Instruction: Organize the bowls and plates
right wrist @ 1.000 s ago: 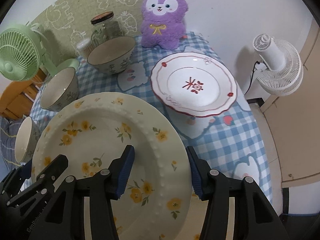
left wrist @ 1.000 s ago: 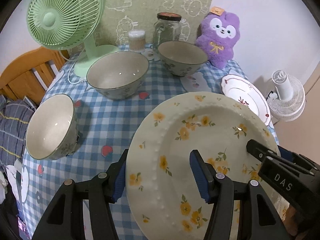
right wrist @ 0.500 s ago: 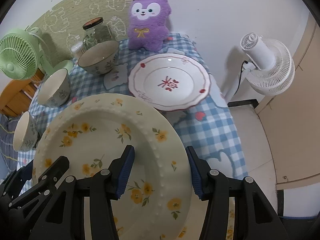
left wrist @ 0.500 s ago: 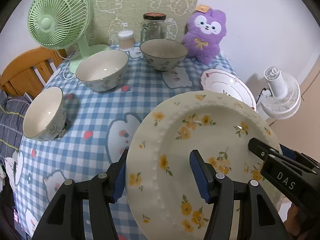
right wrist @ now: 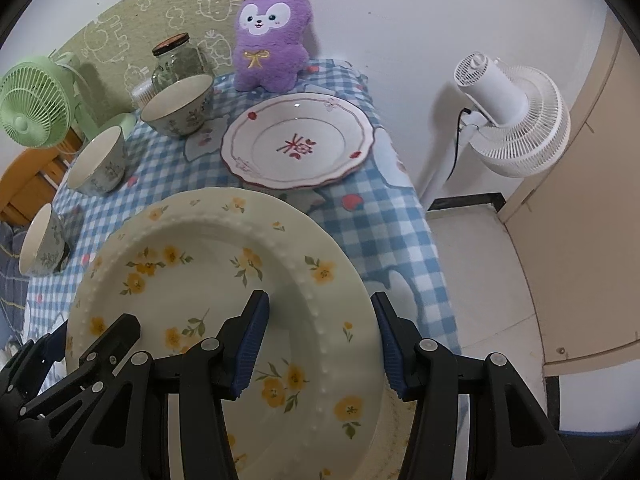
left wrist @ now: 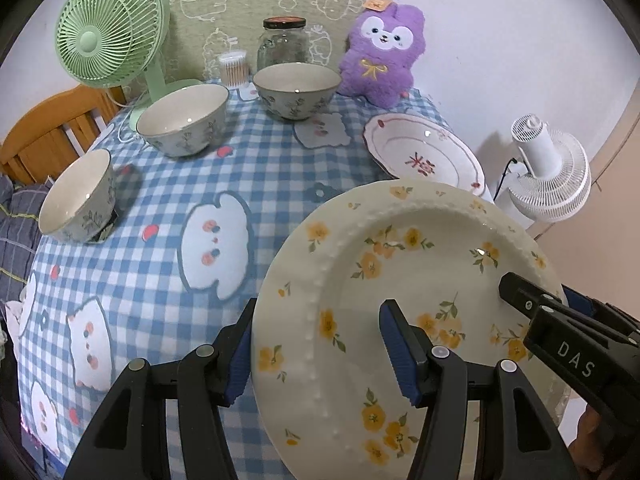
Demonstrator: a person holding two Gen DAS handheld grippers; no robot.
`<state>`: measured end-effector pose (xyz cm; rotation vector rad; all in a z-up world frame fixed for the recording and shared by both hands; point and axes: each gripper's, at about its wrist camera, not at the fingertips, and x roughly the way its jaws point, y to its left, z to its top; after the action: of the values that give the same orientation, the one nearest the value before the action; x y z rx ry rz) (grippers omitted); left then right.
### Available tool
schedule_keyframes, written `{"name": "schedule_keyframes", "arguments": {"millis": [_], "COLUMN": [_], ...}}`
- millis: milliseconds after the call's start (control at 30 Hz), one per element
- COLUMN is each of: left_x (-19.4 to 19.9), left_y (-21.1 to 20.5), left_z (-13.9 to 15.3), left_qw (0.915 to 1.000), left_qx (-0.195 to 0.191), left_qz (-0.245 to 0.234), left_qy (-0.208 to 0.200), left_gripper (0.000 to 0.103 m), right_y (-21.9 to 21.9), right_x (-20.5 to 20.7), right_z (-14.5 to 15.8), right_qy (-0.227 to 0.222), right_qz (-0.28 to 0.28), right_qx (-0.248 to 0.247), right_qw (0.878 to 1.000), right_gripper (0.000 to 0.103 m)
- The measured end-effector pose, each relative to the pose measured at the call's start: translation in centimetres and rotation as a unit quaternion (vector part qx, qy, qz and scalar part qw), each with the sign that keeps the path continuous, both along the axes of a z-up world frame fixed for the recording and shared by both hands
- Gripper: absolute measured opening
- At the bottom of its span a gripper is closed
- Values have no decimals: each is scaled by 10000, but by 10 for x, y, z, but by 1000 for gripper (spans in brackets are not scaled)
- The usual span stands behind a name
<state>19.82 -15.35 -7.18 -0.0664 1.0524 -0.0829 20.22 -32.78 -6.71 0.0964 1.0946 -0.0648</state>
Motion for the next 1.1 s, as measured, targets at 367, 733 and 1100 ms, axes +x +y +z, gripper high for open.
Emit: {"name": "schedule_keyframes", "arguments": {"millis": [367,733,1100], "left_x": [-26,-44,-55], "left_y": [-21,-34,-37], "left_z": [-13,-27,-39], "left_qw": [9998,9994,9986], "left_qx": [28,120,152], "left_qz": [81,199,305], "left_qy": [156,257,402], "left_gripper": [59,59,59], "right_y": [-18,-29,-31], "right_x": [-22,-37,-49], "right_z": [-10,-28,-41], "right_qy": [60,227,375], "right_qz": [103,210,271], "right_qx": [-42,-21,4], "right_qw": [9999,9995,9989], "right_gripper": [55,55,55]}}
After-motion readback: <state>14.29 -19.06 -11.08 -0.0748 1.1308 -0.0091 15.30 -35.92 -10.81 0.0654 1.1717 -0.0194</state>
